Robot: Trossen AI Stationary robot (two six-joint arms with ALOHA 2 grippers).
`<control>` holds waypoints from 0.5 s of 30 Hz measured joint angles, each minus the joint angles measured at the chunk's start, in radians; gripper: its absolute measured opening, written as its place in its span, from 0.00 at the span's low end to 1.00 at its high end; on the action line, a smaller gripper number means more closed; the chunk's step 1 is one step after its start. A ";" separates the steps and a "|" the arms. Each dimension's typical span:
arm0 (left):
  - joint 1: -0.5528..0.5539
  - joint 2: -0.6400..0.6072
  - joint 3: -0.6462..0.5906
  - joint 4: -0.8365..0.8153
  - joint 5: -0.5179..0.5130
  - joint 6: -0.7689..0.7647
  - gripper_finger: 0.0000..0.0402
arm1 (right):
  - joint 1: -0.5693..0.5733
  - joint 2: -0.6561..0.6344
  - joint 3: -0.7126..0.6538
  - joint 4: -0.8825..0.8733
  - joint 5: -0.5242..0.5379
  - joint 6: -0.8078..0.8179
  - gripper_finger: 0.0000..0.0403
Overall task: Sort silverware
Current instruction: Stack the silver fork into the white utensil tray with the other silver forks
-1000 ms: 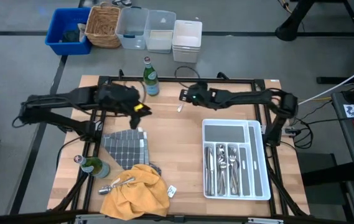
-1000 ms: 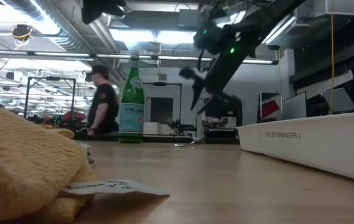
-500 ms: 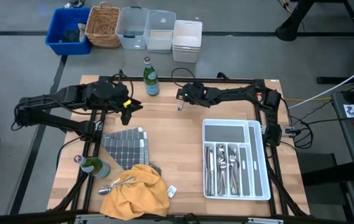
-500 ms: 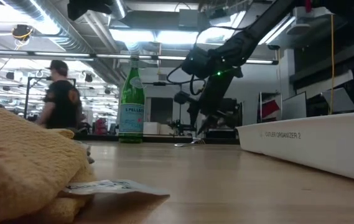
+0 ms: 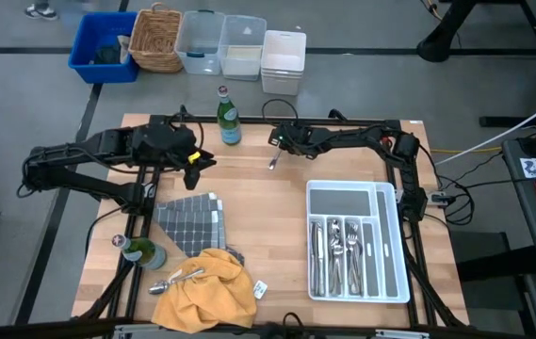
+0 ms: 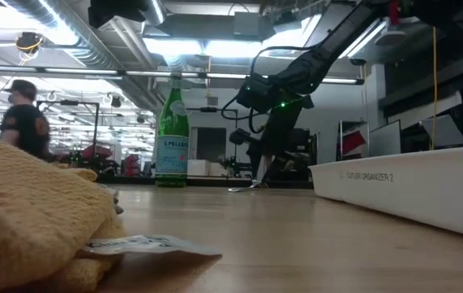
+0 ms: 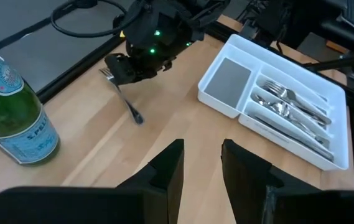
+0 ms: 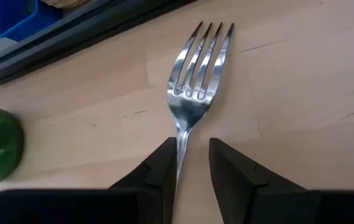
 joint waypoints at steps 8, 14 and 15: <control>0.000 0.000 0.000 -0.014 0.000 0.007 0.24 | -0.005 0.000 0.000 0.004 -0.004 0.049 0.23; 0.000 0.000 0.000 -0.014 0.000 0.006 0.24 | -0.005 0.000 0.000 0.004 0.005 0.070 0.23; 0.000 0.000 0.000 -0.014 0.000 0.004 0.24 | -0.005 0.000 0.000 0.004 0.005 0.077 0.23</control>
